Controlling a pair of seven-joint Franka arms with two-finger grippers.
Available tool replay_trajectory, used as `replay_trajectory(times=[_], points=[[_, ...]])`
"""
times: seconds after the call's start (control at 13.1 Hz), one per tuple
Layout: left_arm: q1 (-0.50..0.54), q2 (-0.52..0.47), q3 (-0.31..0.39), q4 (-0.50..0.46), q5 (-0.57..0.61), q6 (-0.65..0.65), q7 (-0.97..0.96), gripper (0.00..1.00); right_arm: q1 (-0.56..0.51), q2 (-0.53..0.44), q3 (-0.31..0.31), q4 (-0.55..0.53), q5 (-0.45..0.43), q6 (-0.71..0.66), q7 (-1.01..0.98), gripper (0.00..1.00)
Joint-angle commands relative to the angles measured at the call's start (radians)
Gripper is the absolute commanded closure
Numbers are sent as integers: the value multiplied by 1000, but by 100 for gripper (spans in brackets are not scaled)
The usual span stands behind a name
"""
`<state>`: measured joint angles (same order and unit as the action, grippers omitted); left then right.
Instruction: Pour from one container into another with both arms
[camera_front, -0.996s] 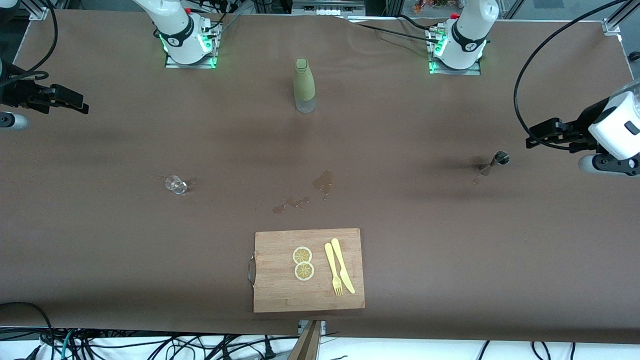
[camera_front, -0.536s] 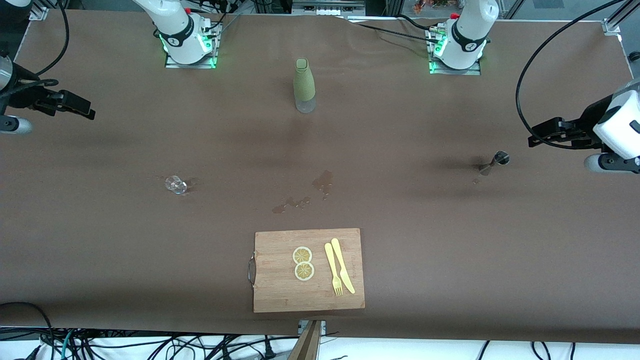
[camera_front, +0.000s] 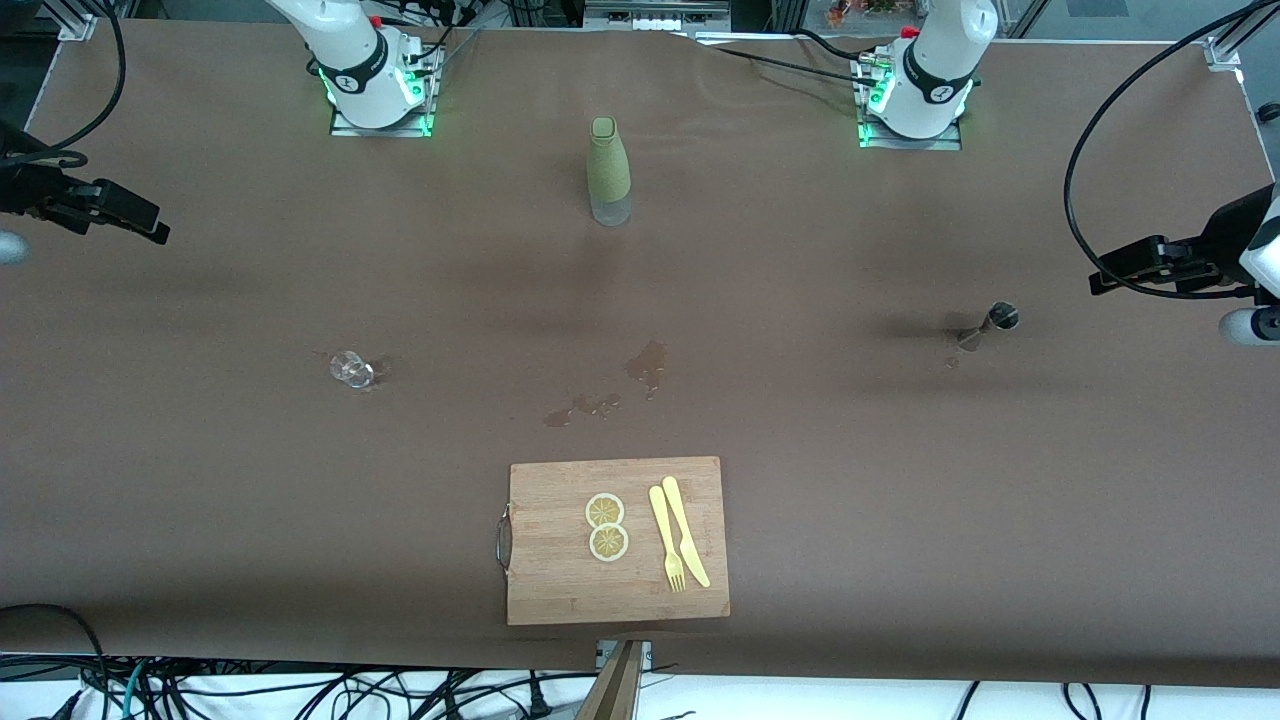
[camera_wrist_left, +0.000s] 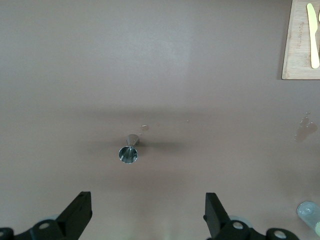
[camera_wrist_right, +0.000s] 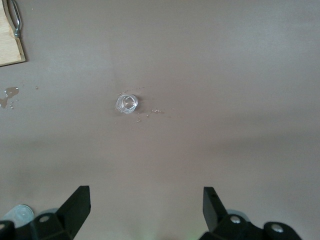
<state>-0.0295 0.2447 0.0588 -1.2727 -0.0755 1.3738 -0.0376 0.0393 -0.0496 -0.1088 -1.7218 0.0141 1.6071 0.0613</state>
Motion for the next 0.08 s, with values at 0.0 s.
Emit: replay_trajectory(times=[0.0], points=[[-7, -21, -7, -14, 30, -7, -2, 0, -3, -12, 12, 7, -16, -10, 6, 0]])
